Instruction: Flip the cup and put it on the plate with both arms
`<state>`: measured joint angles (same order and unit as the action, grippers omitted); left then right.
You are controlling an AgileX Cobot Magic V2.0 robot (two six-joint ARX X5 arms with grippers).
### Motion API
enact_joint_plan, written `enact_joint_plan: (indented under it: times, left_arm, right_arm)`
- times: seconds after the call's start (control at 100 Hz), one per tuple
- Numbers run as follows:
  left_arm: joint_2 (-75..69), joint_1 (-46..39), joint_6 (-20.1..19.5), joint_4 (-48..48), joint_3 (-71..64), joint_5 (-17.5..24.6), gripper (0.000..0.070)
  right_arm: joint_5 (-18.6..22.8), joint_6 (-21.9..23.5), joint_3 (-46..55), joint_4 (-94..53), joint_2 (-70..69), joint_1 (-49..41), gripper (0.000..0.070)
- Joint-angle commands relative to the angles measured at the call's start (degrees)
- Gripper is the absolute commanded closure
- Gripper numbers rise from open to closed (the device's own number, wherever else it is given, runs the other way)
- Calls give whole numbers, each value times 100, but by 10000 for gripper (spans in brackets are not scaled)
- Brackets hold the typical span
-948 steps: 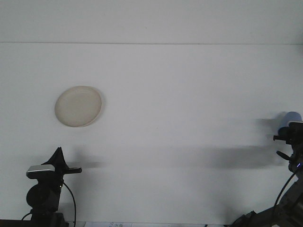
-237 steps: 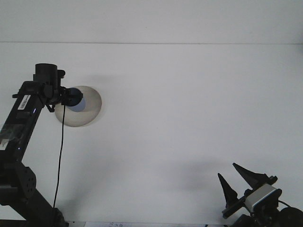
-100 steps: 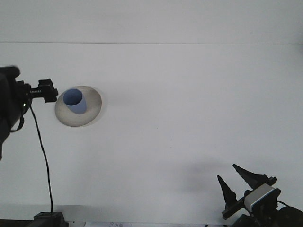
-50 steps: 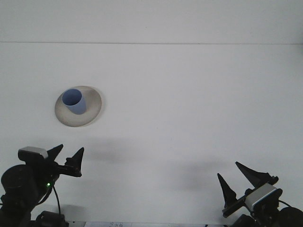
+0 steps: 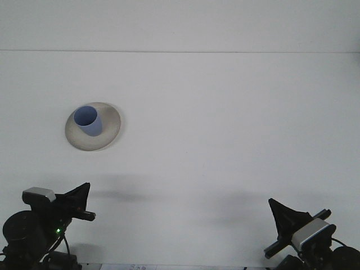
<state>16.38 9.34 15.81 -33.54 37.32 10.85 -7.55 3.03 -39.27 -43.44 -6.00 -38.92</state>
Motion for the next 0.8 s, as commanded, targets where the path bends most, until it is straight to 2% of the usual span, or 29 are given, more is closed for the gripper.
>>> enact_joint_plan:
  times: [0.0, 0.45, 0.51, 0.58, 0.64, 0.79]
  left_arm:
    - [-2, 15, 7, 72, 66, 15, 685]
    - [-111, -35, 7, 68, 55, 15, 685]
    - [-175, -44, -299, 103, 9, 9, 685]
    - [-297, -87, -881, 466, -229, -210, 685]
    - [-466, -153, -1241, 1043, -654, -662, 685]
    - [-879, -387, -1392, 2522, -1974, -1812, 685]
  right_arm:
    - [0, 17, -26, 98, -7, -44, 695]
    - [0, 17, -26, 101, -7, -44, 694]
    - [0, 17, -26, 101, -7, -44, 694]
    - [0, 17, -26, 101, -7, -44, 694]
    - [0, 17, -26, 101, -7, -44, 695]
    - [0, 17, -26, 101, -7, -44, 694]
